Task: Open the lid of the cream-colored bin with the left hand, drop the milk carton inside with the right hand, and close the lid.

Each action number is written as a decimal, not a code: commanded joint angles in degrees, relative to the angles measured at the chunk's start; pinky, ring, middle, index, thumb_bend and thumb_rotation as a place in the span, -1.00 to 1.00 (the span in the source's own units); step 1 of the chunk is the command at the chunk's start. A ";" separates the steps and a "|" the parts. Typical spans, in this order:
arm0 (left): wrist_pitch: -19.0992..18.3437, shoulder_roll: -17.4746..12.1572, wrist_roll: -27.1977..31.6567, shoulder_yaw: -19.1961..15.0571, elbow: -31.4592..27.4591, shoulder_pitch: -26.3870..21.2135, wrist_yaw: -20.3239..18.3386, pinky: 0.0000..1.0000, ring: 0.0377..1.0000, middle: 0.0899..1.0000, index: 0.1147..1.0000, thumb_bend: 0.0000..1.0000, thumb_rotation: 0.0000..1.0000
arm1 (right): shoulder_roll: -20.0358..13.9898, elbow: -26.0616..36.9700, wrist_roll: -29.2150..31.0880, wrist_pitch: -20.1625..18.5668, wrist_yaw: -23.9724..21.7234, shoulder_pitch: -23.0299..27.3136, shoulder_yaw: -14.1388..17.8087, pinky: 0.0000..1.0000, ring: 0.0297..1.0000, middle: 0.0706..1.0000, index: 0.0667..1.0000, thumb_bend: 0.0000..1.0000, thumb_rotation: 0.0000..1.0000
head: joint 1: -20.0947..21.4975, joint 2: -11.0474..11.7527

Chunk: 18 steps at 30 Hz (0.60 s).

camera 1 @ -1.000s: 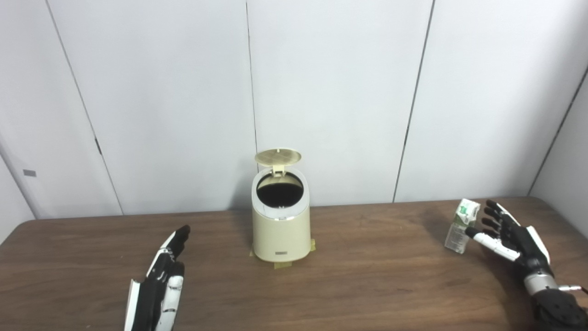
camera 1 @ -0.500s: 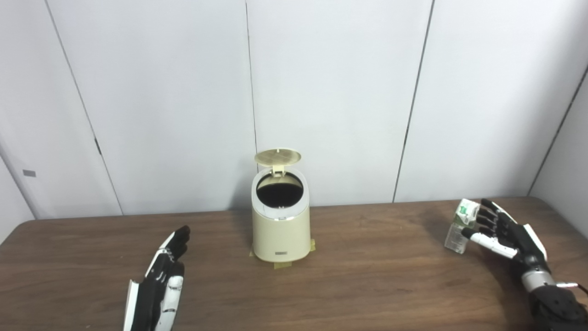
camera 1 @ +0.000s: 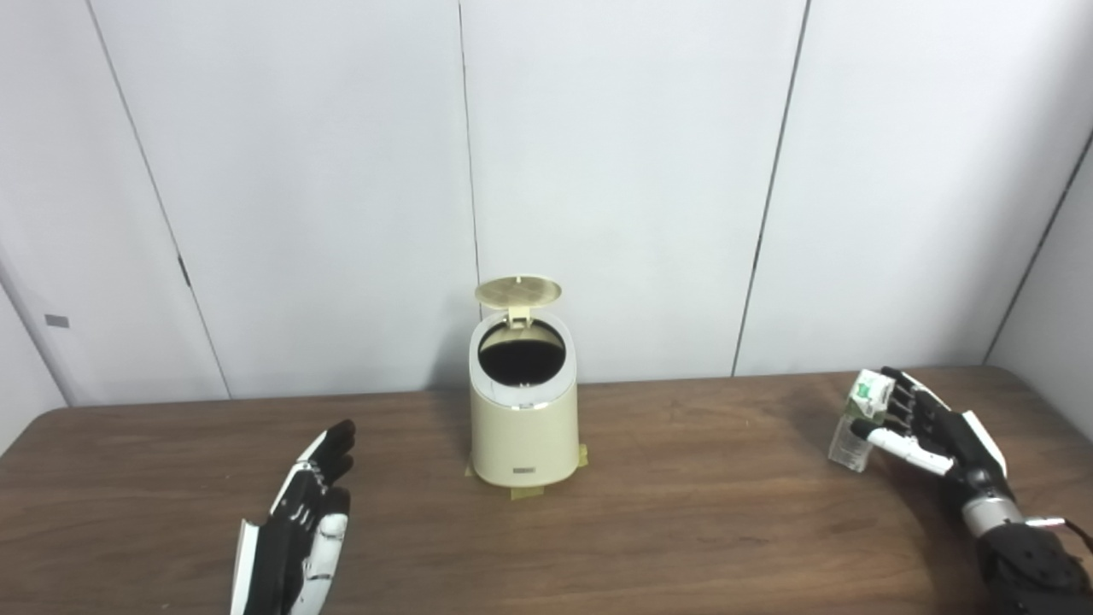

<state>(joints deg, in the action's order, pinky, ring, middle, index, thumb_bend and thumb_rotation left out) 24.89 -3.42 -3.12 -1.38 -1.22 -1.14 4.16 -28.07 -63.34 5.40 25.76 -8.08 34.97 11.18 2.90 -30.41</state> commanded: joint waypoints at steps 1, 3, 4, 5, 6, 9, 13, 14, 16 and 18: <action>1.92 -0.78 -2.21 0.09 2.25 1.67 0.44 0.77 0.78 0.76 0.67 -0.06 0.50 | -0.82 1.56 0.75 1.13 -0.18 3.56 0.43 0.62 0.73 0.75 0.78 1.00 -0.22 | 0.00 -0.12; 1.92 -0.75 -1.91 0.13 2.21 1.69 0.33 0.78 0.79 0.76 0.68 -0.07 0.49 | -0.56 1.66 1.31 1.11 -0.77 3.60 0.69 0.64 0.74 0.77 0.77 1.00 -0.27 | 0.00 -0.13; 1.92 -0.74 -1.91 0.15 2.19 1.71 0.34 0.79 0.79 0.77 0.68 -0.08 0.48 | -0.48 1.60 1.48 1.10 -0.94 3.65 0.76 0.65 0.75 0.77 0.78 1.00 -0.28 | 0.00 -0.13; 1.90 -0.71 -2.19 0.14 2.12 1.75 0.45 0.78 0.79 0.76 0.68 -0.08 0.49 | -0.45 1.44 1.56 1.10 -1.08 3.73 0.81 0.65 0.75 0.77 0.77 1.00 -0.29 | 0.00 -0.13; 1.88 -0.67 -2.44 0.10 2.02 1.78 0.52 0.77 0.79 0.76 0.68 -0.08 0.49 | -0.45 1.51 1.21 1.11 -0.75 3.69 0.67 0.65 0.75 0.77 0.77 1.00 -0.30 | 0.00 -0.13; 1.84 -0.60 -2.70 0.09 1.79 1.87 0.48 0.77 0.79 0.77 0.69 -0.10 0.48 | -0.34 1.86 0.97 1.13 -0.31 3.41 0.70 0.61 0.74 0.75 0.75 1.00 -0.29 | 0.00 -0.18; 1.94 -0.76 -3.04 0.23 2.00 1.74 0.69 0.72 0.77 0.75 0.68 -0.10 0.49 | -0.27 1.96 1.00 1.14 -0.43 3.10 0.83 0.65 0.74 0.77 0.77 1.00 -0.29 | -0.04 -0.24; 1.94 -0.72 -3.12 0.20 1.98 1.75 0.77 0.71 0.76 0.75 0.68 -0.10 0.49 | -0.28 1.84 1.13 1.15 -0.69 3.09 0.92 0.66 0.75 0.77 0.78 1.00 -0.30 | -0.04 -0.24; 1.90 -0.70 -2.91 0.18 1.87 1.78 0.65 0.73 0.77 0.75 0.68 -0.10 0.48 | -0.23 1.77 1.38 1.15 -1.26 3.02 1.04 0.68 0.75 0.77 0.78 1.00 -0.31 | -0.09 -0.21; 1.84 -0.64 -2.85 0.12 1.76 1.81 0.62 0.72 0.77 0.75 0.68 -0.10 0.48 | -0.12 2.09 1.18 1.15 -1.35 2.83 0.97 0.65 0.73 0.76 0.77 1.00 -0.31 | -0.05 -0.19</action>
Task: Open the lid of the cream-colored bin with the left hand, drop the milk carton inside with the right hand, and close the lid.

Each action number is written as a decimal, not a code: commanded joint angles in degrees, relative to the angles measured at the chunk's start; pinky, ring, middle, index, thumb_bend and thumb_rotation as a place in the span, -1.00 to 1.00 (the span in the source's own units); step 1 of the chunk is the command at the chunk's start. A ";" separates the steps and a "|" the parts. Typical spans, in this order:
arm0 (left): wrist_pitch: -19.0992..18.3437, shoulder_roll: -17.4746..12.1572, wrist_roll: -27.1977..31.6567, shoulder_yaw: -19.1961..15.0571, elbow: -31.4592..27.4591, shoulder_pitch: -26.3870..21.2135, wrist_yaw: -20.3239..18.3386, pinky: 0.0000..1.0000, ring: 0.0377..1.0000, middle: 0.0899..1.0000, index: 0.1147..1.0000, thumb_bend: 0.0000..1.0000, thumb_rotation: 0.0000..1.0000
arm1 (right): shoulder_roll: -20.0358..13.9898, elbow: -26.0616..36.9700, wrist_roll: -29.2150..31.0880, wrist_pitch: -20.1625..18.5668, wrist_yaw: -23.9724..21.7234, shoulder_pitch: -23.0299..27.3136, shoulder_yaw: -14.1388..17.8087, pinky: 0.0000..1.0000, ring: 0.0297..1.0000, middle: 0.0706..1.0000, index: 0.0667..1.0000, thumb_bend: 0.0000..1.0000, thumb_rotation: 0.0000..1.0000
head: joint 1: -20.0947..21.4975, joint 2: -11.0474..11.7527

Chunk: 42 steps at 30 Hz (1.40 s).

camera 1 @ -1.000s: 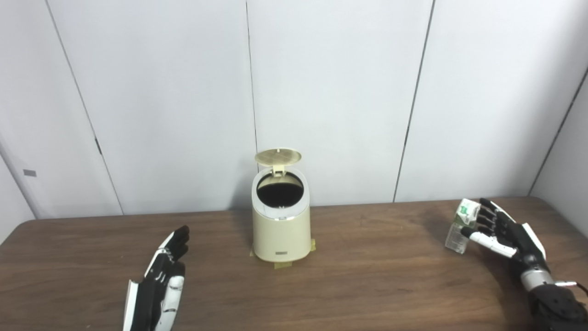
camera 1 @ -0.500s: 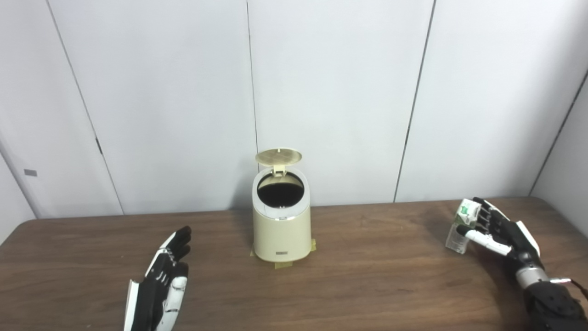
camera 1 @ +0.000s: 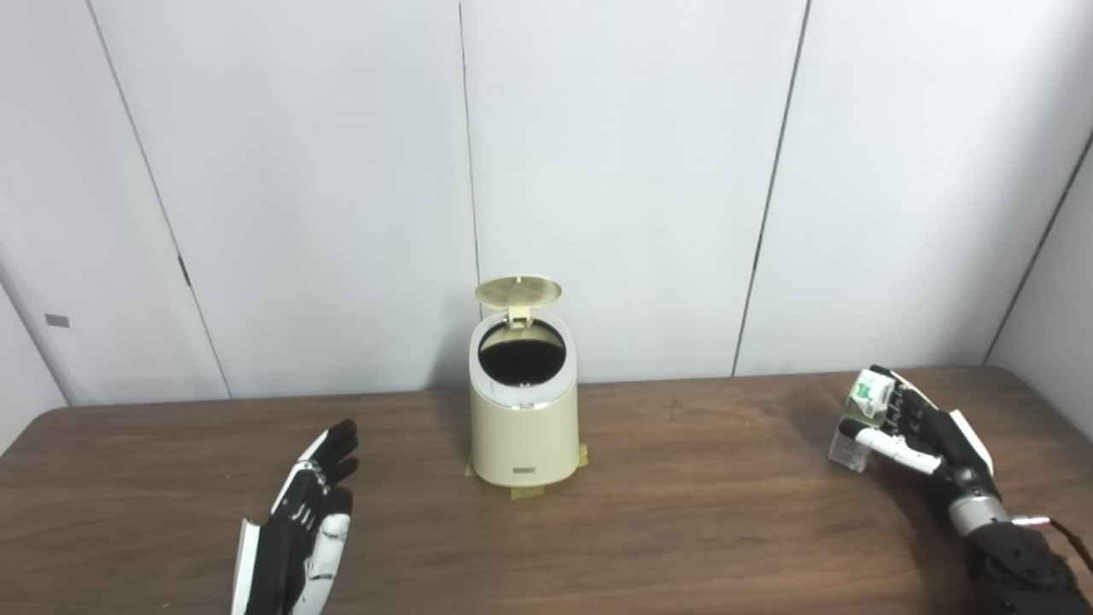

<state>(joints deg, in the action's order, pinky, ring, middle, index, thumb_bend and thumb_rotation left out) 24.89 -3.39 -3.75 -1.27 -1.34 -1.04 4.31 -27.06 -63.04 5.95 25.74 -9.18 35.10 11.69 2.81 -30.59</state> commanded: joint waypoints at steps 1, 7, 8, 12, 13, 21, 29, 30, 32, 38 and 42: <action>1.81 -0.63 -2.29 -0.03 1.88 1.71 0.49 0.72 0.77 0.75 0.67 -0.10 0.48 | -0.98 2.00 0.68 1.17 -0.33 2.59 0.52 0.63 0.72 0.75 0.76 1.00 -0.31 | 0.03 -0.02; 1.99 -0.78 -2.12 0.10 2.16 1.72 0.48 0.75 0.78 0.76 0.68 -0.11 0.49 | -0.24 2.46 1.04 1.18 -0.17 2.50 1.49 0.59 0.66 0.65 0.68 0.92 -0.38 | -0.08 -0.11; 2.00 -0.71 -2.03 0.06 2.16 1.74 0.43 0.76 0.78 0.75 0.67 -0.10 0.49 | -0.18 2.46 0.92 1.18 0.24 2.50 1.59 0.58 0.65 0.64 0.67 0.89 -0.40 | -0.08 -0.11; 2.00 -0.64 -2.28 0.01 2.22 1.74 0.58 0.70 0.76 0.74 0.66 -0.07 0.49 | 0.18 2.75 -0.34 1.18 3.71 2.44 2.00 0.43 0.52 0.53 0.58 0.82 -0.28 | -0.09 -0.14; 1.95 -0.66 -2.01 0.05 2.24 1.73 0.46 0.72 0.76 0.74 0.66 -0.08 0.48 | 0.28 2.56 -0.38 1.18 4.45 2.55 2.26 0.40 0.49 0.51 0.55 0.80 -0.26 | -0.09 -0.14; 1.84 -0.93 -1.60 -0.46 1.95 1.65 0.16 0.78 0.79 0.75 0.66 -0.14 0.47 | 1.37 3.28 -1.14 1.18 12.46 3.12 3.41 0.08 0.16 0.22 0.25 0.48 -0.72 | -0.11 -0.32; 1.95 -0.98 -2.37 -0.43 2.37 1.75 0.46 0.72 0.75 0.72 0.65 -0.09 0.49 | 1.97 4.71 -3.06 1.18 17.42 2.31 2.86 -0.19 -0.12 -0.07 -0.14 0.05 -1.00 | -0.01 -0.39; 1.96 -0.95 -2.47 -0.47 2.38 1.80 0.49 0.72 0.75 0.72 0.65 -0.09 0.49 | 2.03 4.65 -2.98 1.18 17.46 2.35 2.90 -0.19 -0.12 -0.07 -0.14 0.05 -1.00 | -0.01 -0.39; 1.95 -0.92 -2.52 -0.51 2.32 1.88 0.45 0.72 0.75 0.73 0.65 -0.10 0.50 | 2.12 4.69 -3.07 1.18 17.74 2.35 2.84 -0.19 -0.12 -0.06 -0.14 0.05 -1.00 | -0.01 -0.39; 1.97 -1.05 -2.20 -0.27 3.00 1.62 0.32 0.71 0.75 0.72 0.65 -0.07 0.50 | 1.99 4.91 -3.16 1.18 17.47 2.24 2.49 -0.18 -0.10 -0.07 -0.14 0.05 -1.00 | 0.02 -0.36; 1.95 -1.01 -2.55 -0.20 3.07 1.57 0.52 0.70 0.74 0.71 0.64 -0.08 0.49 | 1.95 4.43 -2.74 1.17 17.49 2.52 2.56 -0.15 -0.08 -0.06 -0.14 0.05 -1.00 | 0.04 -0.32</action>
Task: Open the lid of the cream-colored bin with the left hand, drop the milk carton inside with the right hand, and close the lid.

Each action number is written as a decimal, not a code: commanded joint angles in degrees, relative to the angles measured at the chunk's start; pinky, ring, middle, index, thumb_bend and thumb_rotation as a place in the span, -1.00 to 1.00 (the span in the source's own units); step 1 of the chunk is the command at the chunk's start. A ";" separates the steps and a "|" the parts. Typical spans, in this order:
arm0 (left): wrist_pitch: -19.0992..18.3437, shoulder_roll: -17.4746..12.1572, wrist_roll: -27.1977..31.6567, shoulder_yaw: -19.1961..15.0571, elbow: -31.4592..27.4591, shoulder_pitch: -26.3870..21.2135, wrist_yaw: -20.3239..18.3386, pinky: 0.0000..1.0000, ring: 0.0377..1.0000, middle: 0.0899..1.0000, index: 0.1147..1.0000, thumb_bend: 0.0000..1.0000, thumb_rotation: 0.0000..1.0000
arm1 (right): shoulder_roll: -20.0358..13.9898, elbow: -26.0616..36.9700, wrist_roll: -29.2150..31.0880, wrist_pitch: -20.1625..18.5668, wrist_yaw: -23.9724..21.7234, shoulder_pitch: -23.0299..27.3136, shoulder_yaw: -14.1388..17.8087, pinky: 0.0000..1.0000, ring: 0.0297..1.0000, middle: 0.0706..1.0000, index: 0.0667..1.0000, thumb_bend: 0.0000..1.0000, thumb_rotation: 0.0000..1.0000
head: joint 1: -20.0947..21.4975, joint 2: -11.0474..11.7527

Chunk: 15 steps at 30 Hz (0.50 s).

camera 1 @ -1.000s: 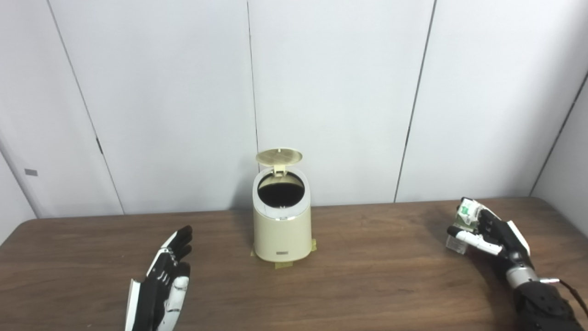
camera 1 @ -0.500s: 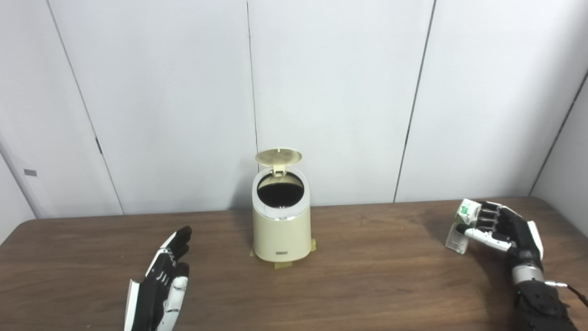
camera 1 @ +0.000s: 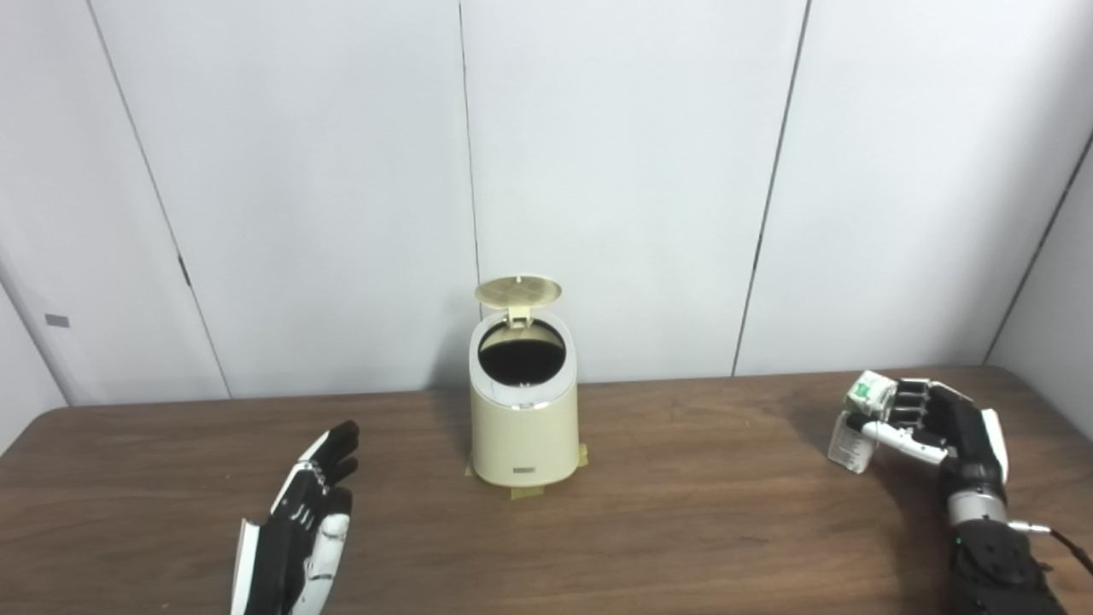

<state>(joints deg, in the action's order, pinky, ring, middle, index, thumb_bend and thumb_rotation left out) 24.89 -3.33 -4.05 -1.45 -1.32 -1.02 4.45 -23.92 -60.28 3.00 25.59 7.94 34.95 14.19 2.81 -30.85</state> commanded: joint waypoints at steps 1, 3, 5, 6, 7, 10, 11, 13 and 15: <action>1.97 -1.14 -2.18 0.02 3.09 1.53 0.29 0.71 0.75 0.72 0.65 -0.09 0.50 | -1.25 1.57 0.19 1.32 0.40 2.70 0.02 -0.14 -0.07 -0.05 -0.15 0.05 -1.00 | 0.04 -0.06; 1.99 -1.11 -2.10 0.00 3.12 1.51 0.25 0.69 0.74 0.71 0.64 -0.09 0.49 | -1.34 1.60 0.22 1.33 0.25 2.65 0.01 -0.14 -0.07 -0.06 -0.14 0.05 -1.00 | 0.04 -0.06; 1.96 -1.05 -2.42 -0.03 3.17 1.52 0.33 0.69 0.74 0.71 0.65 -0.08 0.49 | -1.29 2.32 0.27 1.33 -0.06 2.34 0.02 -0.16 -0.09 -0.07 -0.14 0.05 -1.00 | 0.04 -0.06; 1.94 -1.02 -2.65 -0.06 3.20 1.53 0.39 0.69 0.74 0.71 0.65 -0.08 0.51 | -1.18 2.96 0.21 1.33 -0.02 2.11 -0.01 -0.18 -0.10 -0.07 -0.14 0.05 -1.00 | 0.04 -0.06; 1.95 -1.03 -2.92 -0.05 3.25 1.53 0.49 0.69 0.74 0.71 0.65 -0.09 0.50 | -1.11 3.56 0.11 1.33 0.01 1.92 -0.08 -0.18 -0.12 -0.08 -0.14 0.05 -1.00 | 0.04 -0.06; 1.90 -1.05 -4.07 -0.05 3.34 1.49 0.82 0.66 0.73 0.70 0.65 -0.09 0.53 | -0.96 5.87 -0.06 1.33 -0.04 1.31 -0.39 -0.16 -0.11 -0.08 -0.14 0.05 -1.00 | 0.39 -0.02; 1.91 -1.05 -4.23 -0.02 3.41 1.42 0.89 0.65 0.72 0.70 0.64 -0.09 0.55 | -0.81 6.85 -0.16 1.32 0.18 1.13 -0.44 -0.13 -0.09 -0.06 -0.15 0.05 -1.00 | 0.42 -0.03; 1.93 -1.11 -3.96 0.07 3.54 1.32 0.69 0.65 0.72 0.71 0.64 -0.10 0.54 | -0.29 9.13 -0.34 1.30 0.82 0.77 -0.49 -0.12 -0.08 -0.06 -0.15 0.05 -1.00 | 0.39 -0.03; 1.89 -1.14 -3.72 0.06 3.62 1.34 0.51 0.66 0.73 0.71 0.65 -0.10 0.54 | 0.48 12.76 -0.35 1.05 1.00 0.08 -0.55 -0.11 -0.10 -0.07 -0.14 0.05 -1.00 | 0.46 -0.04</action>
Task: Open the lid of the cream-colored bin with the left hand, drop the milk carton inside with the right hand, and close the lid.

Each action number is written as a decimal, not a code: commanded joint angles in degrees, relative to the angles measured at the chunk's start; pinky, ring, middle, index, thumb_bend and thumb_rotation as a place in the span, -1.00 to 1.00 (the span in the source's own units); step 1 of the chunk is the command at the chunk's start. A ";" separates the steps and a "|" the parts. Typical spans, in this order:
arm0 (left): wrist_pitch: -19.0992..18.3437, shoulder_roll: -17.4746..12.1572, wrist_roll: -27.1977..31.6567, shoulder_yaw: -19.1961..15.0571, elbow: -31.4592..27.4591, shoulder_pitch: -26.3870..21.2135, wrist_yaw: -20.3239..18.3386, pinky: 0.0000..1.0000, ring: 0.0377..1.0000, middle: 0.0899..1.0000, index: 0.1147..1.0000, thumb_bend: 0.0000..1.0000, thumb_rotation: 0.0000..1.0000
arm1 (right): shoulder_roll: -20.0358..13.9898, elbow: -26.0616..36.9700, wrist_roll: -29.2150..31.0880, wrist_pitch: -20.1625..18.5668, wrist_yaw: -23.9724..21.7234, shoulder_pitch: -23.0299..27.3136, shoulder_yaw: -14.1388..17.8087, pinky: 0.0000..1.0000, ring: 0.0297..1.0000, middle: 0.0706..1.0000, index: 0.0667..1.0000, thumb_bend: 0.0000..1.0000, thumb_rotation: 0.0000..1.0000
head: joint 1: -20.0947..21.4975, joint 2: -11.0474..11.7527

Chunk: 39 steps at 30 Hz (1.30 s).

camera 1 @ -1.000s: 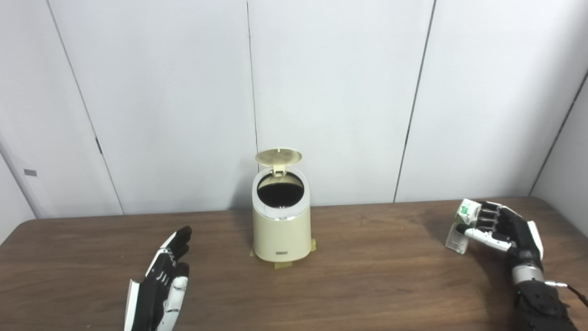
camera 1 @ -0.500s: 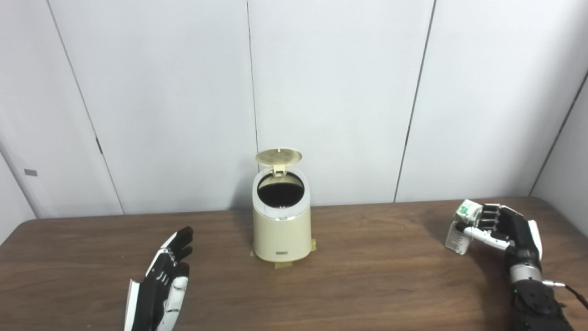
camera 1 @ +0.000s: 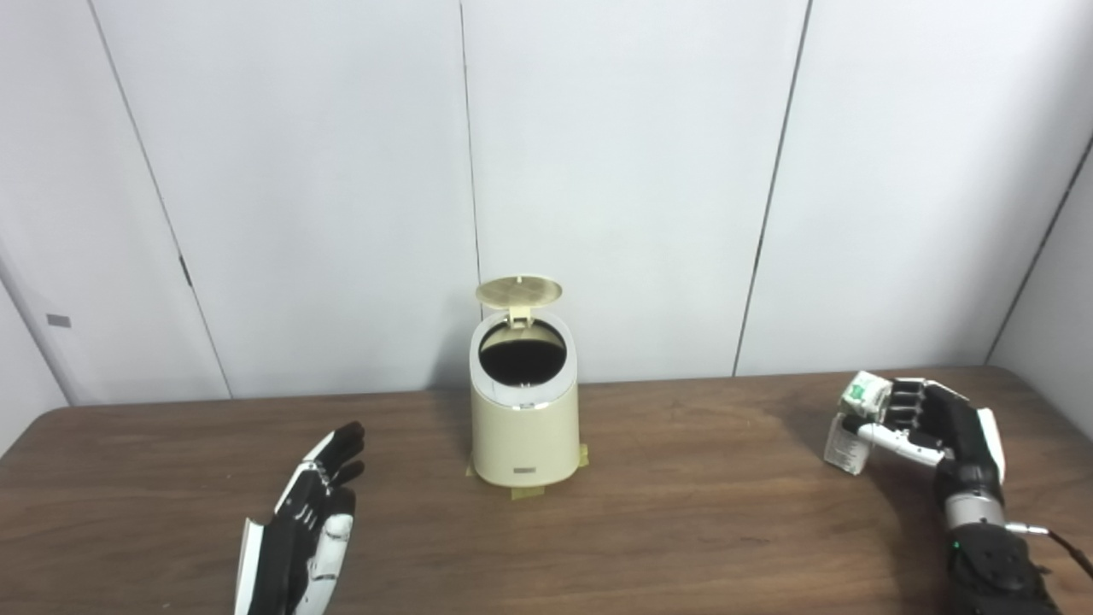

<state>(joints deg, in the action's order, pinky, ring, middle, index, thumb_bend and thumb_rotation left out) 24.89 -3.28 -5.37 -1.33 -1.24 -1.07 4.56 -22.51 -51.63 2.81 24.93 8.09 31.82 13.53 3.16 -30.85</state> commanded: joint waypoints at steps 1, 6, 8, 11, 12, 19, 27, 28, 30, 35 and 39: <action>1.88 -1.18 -2.51 -0.10 3.58 1.40 0.46 0.66 0.73 0.71 0.65 -0.12 0.52 | -0.56 6.28 0.04 1.63 0.46 2.74 0.02 -0.04 -0.08 -0.05 -0.16 0.05 -1.00 | 0.17 -0.06; 1.89 -1.11 -2.16 -0.13 3.62 1.47 0.40 0.65 0.72 0.70 0.64 -0.14 0.46 | 1.41 16.33 2.14 0.91 -1.99 0.96 0.03 -0.13 -0.08 -0.11 -0.14 0.04 -1.00 | 0.31 0.01; 1.93 -1.15 -2.08 -0.12 3.73 1.45 0.44 0.65 0.73 0.70 0.64 -0.15 0.46 | 2.12 20.47 3.07 -0.06 -3.35 0.45 -0.26 -0.15 -0.07 -0.10 -0.15 0.04 -1.00 | 0.31 0.01; 1.87 -1.15 -1.91 -0.30 3.79 1.59 0.38 0.67 0.74 0.71 0.65 -0.15 0.51 | 3.59 26.93 4.19 -2.45 -4.73 -0.59 -0.69 -0.18 -0.09 -0.12 -0.13 0.04 -1.00 | 0.22 0.11; 1.83 -1.07 -1.97 -0.38 3.66 1.71 0.44 0.67 0.74 0.71 0.65 -0.15 0.53 | 4.42 29.54 4.52 -3.99 -4.67 -1.12 -0.75 -0.15 -0.10 -0.13 -0.12 0.04 -1.00 | 0.22 0.11; -0.25 -0.75 0.03 -0.67 2.74 2.18 -0.56 0.86 0.80 0.75 0.67 -0.26 0.81 | 8.77 37.85 6.19 -4.87 -6.37 -2.16 -1.87 -0.27 -0.14 -0.09 -0.11 0.03 -1.00 | 0.33 -0.04; 1.22 -0.71 -0.17 -0.23 4.89 1.67 -0.77 0.80 0.77 0.73 0.68 -0.37 0.86 | 10.02 42.98 3.75 -4.93 -9.41 -1.90 -5.57 -0.06 -0.14 -0.16 -0.07 0.03 -1.00 | 0.19 0.33; 0.97 -0.61 0.01 -0.17 5.05 1.55 -0.83 0.83 0.78 0.74 0.68 -0.36 0.85 | 10.31 43.14 4.20 -4.99 -9.91 -1.68 -6.00 0.01 -0.12 -0.17 -0.08 0.03 -1.00 | 0.13 0.44; 0.85 -0.33 -0.42 -0.16 5.55 1.26 -0.48 0.84 0.79 0.74 0.68 -0.34 0.83 | 10.71 42.49 3.87 -4.30 -10.29 -1.00 -6.71 0.15 -0.10 -0.17 -0.09 0.03 -1.00 | -0.15 0.60; 1.61 0.19 -0.87 -0.18 7.14 0.67 0.23 0.77 0.76 0.72 0.66 -0.37 0.79 | 12.12 40.90 4.67 -3.14 -12.08 0.88 -8.24 -0.18 -0.14 -0.10 -0.10 0.04 -1.00 | -0.43 0.87; 1.87 0.21 -2.88 -0.04 8.46 0.28 1.61 0.66 0.70 0.68 0.64 -0.35 0.81 | 13.96 40.75 6.21 -3.81 -14.36 2.36 -9.92 -0.14 -0.14 -0.15 -0.08 0.04 -1.00 | -0.52 1.52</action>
<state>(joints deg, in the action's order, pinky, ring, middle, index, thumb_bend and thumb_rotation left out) 24.26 -2.55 -4.36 -1.61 1.89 -2.79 5.15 -9.09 -12.94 7.64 18.63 -5.69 29.78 3.78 2.64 -29.27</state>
